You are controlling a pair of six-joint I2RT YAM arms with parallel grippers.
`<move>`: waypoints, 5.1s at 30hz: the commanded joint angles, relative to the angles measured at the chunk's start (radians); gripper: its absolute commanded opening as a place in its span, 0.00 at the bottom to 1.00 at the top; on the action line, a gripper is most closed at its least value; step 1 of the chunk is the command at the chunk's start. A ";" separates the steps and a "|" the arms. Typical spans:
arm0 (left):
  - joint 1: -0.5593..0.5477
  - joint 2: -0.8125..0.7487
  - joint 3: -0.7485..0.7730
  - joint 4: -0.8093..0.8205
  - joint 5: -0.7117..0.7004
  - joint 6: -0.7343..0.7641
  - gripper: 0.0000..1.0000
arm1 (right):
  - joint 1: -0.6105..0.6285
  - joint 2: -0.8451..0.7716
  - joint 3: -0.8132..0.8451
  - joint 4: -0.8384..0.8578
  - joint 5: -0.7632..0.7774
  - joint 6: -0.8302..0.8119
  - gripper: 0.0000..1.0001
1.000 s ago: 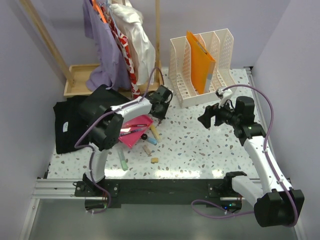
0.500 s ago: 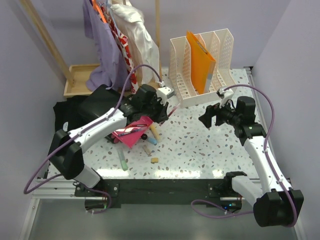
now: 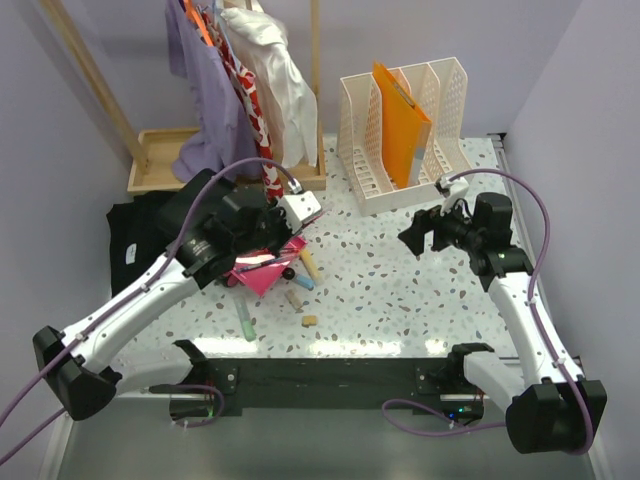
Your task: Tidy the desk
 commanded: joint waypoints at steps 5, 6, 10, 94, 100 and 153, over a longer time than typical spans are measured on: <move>0.012 -0.142 -0.207 -0.015 -0.324 0.409 0.00 | -0.014 0.006 -0.010 0.042 -0.001 0.003 0.90; 0.014 -0.157 -0.222 0.004 -0.338 0.421 0.00 | -0.012 0.005 -0.010 0.042 -0.002 0.003 0.90; 0.056 -0.168 -0.249 0.038 -0.306 0.441 0.00 | -0.015 0.009 -0.012 0.042 -0.004 0.004 0.90; -0.258 -0.097 -0.335 0.163 -0.147 -0.800 0.53 | -0.035 0.006 -0.015 0.039 -0.033 -0.011 0.90; -0.341 0.080 -0.302 0.095 -0.317 -0.758 0.29 | -0.035 0.011 -0.013 0.039 -0.038 -0.011 0.90; -0.034 0.119 -0.063 -0.018 -0.653 -0.371 0.67 | -0.037 0.012 -0.009 0.034 -0.025 -0.015 0.90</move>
